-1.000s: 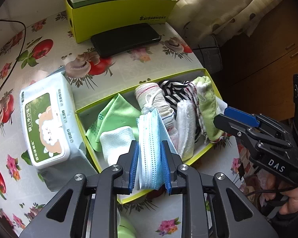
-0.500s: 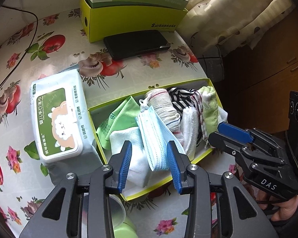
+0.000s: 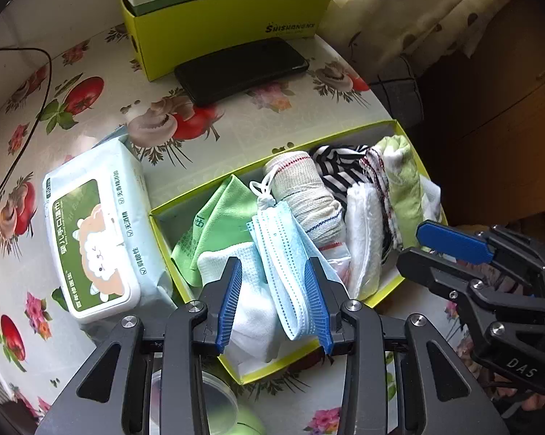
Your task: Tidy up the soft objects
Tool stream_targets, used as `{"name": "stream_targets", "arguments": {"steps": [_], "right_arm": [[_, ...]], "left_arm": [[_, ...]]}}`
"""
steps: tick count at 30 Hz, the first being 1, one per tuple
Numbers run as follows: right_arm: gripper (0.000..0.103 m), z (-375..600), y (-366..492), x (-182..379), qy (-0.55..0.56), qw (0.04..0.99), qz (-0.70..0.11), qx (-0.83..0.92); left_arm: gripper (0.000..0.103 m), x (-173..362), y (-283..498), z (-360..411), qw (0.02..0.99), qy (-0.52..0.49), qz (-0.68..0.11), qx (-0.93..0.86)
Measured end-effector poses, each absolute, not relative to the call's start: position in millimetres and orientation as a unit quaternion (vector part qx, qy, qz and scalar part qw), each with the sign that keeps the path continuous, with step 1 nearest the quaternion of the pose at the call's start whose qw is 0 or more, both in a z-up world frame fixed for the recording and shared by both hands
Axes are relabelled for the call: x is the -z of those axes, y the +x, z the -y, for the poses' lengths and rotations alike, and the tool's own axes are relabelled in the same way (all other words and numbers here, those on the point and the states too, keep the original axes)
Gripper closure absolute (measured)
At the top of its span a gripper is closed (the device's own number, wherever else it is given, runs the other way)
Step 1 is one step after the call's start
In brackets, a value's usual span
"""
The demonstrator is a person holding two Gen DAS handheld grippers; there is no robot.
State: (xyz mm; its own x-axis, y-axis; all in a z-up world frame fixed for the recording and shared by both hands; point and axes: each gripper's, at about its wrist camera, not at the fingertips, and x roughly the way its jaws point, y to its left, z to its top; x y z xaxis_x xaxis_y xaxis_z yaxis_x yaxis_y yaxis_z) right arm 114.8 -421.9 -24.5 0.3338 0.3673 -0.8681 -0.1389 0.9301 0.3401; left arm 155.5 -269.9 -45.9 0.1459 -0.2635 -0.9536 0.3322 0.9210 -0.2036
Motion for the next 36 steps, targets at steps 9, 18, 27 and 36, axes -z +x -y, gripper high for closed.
{"name": "stream_targets", "arguments": {"steps": [9,18,27,36], "right_arm": [[0.071,421,116,24,0.103,0.810,-0.555,-0.159],[0.071,409,115,16,0.090,0.812,-0.552,-0.169],[0.071,399,98,9,0.072,0.816,-0.553,-0.155],[0.066,384,72,3,0.046,0.819,-0.553,-0.147]], "left_arm": [[0.065,41,152,261,0.754,0.013,-0.625,0.202],[0.065,18,145,248,0.771,0.010,-0.605,0.198],[0.065,-2,121,239,0.791,0.028,-0.582,0.187],[0.065,-17,98,216,0.808,0.030,-0.564,0.167]]}}
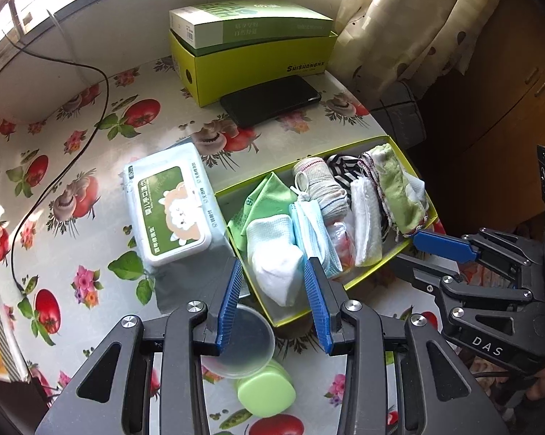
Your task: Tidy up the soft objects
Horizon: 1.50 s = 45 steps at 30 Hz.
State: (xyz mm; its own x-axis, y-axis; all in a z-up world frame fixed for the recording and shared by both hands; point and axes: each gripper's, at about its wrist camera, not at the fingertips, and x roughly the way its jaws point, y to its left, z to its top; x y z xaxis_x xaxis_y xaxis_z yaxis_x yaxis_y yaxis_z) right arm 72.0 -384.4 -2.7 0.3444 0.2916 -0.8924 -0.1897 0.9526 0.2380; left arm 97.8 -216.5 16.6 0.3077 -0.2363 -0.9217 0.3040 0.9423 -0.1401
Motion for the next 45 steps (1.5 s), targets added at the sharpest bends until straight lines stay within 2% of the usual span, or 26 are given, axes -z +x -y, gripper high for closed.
{"name": "stream_targets", "arguments": {"steps": [11,45], "right_arm": [[0.061,364,47,-5,0.016,0.822,-0.549,-0.147],[0.060,348,20,-3,0.002,0.818,-0.561,-0.127]], "left_arm": [[0.065,-20,69,195,0.819,0.038,-0.554,0.146],[0.065,-21,46,180,0.815,0.042,-0.559,0.150]]}}
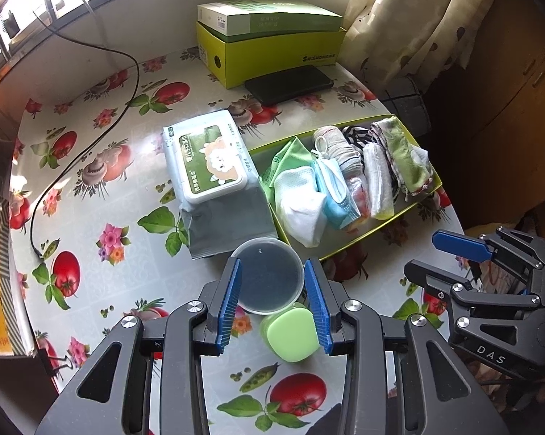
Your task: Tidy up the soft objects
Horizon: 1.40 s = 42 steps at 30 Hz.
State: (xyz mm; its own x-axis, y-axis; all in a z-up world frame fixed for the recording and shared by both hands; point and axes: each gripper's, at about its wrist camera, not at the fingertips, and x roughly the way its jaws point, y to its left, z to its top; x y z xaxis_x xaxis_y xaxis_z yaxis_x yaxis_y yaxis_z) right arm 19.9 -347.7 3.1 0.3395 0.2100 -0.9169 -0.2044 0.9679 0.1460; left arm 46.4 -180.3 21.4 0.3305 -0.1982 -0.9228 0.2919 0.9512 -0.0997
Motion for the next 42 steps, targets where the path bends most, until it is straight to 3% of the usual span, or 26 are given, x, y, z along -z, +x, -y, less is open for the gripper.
{"name": "stream_targets", "arguments": {"steps": [42], "right_arm": [[0.058,348.0,19.7,-3.7,0.004,0.819,-0.559,-0.129]], "left_arm": [[0.065,-13.4,45.5,180.2,0.811,0.056,-0.567,0.131]]}}
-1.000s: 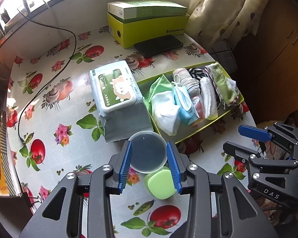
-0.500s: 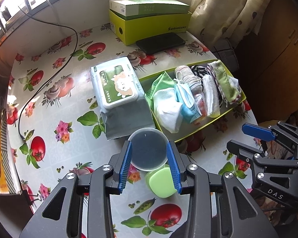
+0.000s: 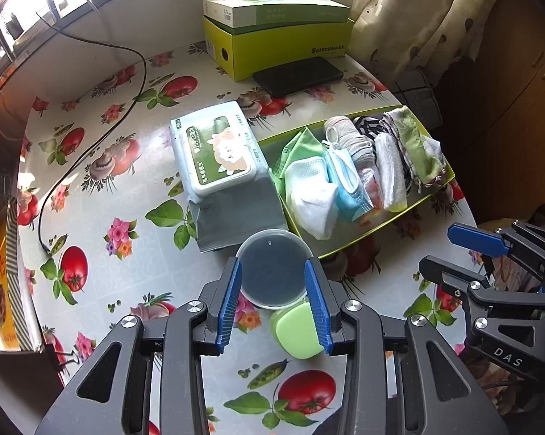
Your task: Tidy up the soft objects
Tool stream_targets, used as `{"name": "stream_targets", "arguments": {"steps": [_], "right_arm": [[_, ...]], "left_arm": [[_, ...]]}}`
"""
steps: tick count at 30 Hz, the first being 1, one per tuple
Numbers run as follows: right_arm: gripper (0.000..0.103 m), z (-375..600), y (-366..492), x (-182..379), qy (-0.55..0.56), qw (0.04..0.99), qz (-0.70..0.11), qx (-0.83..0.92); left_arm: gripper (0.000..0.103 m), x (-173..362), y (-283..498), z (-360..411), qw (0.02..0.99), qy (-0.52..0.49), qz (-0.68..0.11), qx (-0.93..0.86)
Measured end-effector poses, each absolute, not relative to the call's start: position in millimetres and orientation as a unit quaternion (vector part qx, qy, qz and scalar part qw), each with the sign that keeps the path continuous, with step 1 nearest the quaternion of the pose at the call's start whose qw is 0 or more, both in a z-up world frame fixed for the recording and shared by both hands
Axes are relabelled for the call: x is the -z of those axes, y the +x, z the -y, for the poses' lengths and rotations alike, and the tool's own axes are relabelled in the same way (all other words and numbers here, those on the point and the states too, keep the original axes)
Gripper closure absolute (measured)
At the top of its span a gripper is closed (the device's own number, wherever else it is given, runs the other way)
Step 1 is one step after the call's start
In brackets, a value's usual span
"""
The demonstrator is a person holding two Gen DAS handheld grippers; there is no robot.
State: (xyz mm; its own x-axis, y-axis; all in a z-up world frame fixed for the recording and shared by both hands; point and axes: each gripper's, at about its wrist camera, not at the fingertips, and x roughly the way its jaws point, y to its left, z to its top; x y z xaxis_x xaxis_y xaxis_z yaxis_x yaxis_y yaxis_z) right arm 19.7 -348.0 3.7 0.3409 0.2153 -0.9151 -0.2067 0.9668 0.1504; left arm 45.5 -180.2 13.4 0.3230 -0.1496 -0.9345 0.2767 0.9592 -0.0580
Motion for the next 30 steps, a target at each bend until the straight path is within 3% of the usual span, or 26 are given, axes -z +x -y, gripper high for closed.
{"name": "stream_targets", "arguments": {"steps": [30], "right_arm": [[0.058,354,21,8,0.011,0.816,-0.564,-0.127]], "left_arm": [[0.065,-2,50,185,0.803,0.068,-0.577,0.133]]}}
